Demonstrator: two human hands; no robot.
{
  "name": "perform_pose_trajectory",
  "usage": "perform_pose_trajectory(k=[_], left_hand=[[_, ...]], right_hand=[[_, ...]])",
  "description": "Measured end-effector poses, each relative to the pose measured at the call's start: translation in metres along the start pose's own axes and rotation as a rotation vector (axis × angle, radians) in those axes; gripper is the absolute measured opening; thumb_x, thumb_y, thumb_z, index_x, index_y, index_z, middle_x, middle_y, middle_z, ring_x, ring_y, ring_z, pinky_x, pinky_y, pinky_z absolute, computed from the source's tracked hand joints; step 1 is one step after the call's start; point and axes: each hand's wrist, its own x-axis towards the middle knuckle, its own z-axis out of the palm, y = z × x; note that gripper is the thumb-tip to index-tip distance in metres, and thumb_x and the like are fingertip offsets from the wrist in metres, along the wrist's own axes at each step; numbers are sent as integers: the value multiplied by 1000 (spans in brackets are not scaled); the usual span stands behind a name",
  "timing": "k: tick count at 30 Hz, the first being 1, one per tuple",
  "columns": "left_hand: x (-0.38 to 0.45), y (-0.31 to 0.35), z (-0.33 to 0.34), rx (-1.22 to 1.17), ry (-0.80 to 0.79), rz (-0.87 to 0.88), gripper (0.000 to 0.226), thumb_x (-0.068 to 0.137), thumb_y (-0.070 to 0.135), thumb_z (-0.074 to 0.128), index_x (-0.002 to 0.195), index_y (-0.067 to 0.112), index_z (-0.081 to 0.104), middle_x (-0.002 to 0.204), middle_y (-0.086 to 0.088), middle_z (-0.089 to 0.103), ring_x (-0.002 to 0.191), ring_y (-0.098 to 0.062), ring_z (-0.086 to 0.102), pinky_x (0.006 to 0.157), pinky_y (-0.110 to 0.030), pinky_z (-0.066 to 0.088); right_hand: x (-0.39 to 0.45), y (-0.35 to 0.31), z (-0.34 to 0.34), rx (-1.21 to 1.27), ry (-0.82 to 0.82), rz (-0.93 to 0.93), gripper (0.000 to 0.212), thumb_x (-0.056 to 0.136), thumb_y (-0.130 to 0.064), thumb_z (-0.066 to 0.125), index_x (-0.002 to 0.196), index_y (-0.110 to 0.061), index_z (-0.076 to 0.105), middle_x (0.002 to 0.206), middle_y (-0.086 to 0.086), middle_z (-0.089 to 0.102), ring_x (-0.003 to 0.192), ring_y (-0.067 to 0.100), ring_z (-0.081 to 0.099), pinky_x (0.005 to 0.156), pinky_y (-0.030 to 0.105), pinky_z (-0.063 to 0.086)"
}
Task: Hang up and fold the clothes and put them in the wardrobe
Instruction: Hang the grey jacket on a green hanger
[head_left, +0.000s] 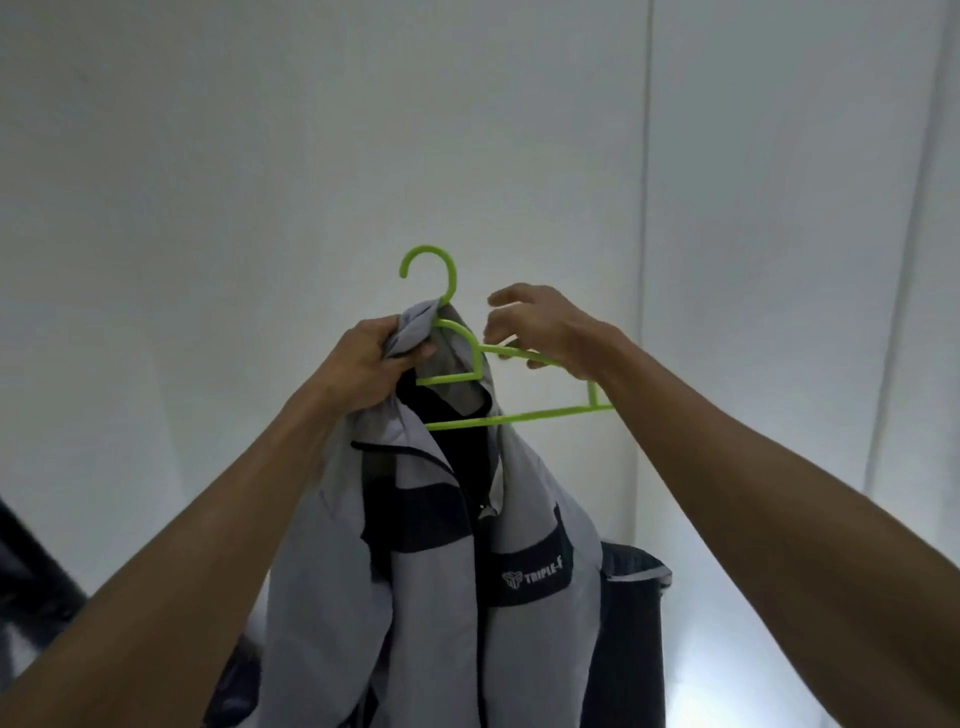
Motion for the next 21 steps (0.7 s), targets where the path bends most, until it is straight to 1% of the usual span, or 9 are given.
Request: perform_pose_trajectory(k=[5,7,10,12,14,15,16,18,21], left_hand=[[-3,-13,-6,-8,40,-84,24,91,36,70,102,15,71,99,-4,73,94,-22,67,79,-41,53],[-6,-15,-5,30,31,-113,23,91,36,70,100,15,71,98,-6,72,93,-24,67,78,-42,52],[-11,-20,-7,37,41,-148,33,85,48,70,100,19,72,95,-4,73,92,-24,68,78,-44,54],[-13,-24,-10,32,59,-172,44,77,58,66,98,20,72,93,-4,73,90,-24,68,78,-48,56],[-13,-28,-14,46,87,-184,39,81,53,68,97,17,72,92,-6,73,89,-27,68,78,-51,56],[-13,-29,-15,54,105,-188,35,85,49,70,97,16,72,92,-7,73,89,-28,68,78,-51,56],[-13,-28,-17,57,122,-185,32,87,45,71,98,15,72,92,-8,73,89,-28,67,77,-51,56],[-11,-24,-18,44,144,-166,29,89,41,71,101,14,72,94,-7,73,90,-27,67,77,-48,56],[-10,-16,-21,-29,157,-142,26,90,36,72,103,14,73,95,-6,73,89,-21,68,76,-45,54]], right_hand=[[-14,49,37,-17,431,-91,78,73,-26,79,137,-22,35,136,6,40,123,23,42,101,36,40],[-23,57,63,71,576,-129,89,70,-24,82,141,-21,27,143,6,28,122,19,29,102,36,33],[-29,69,84,16,735,-282,88,69,-17,82,142,-17,33,144,6,29,122,16,28,103,35,34],[-30,75,91,-94,781,-388,68,71,-14,79,131,-16,47,135,6,41,119,20,38,100,38,44],[-34,78,100,-184,709,-411,33,77,-24,76,104,-18,58,107,0,57,95,16,52,82,43,54],[-38,77,108,-214,591,-358,24,81,-34,74,93,-20,59,92,-3,62,83,16,57,74,44,55],[-42,78,117,-259,450,-272,27,82,-45,70,88,-21,59,84,-3,64,78,18,61,71,42,56],[-50,81,135,-364,231,-116,39,83,-55,64,95,-18,62,93,4,69,88,27,65,75,37,54],[-55,94,156,-317,113,9,45,88,-40,62,120,-10,53,115,10,62,106,32,60,77,34,45]])
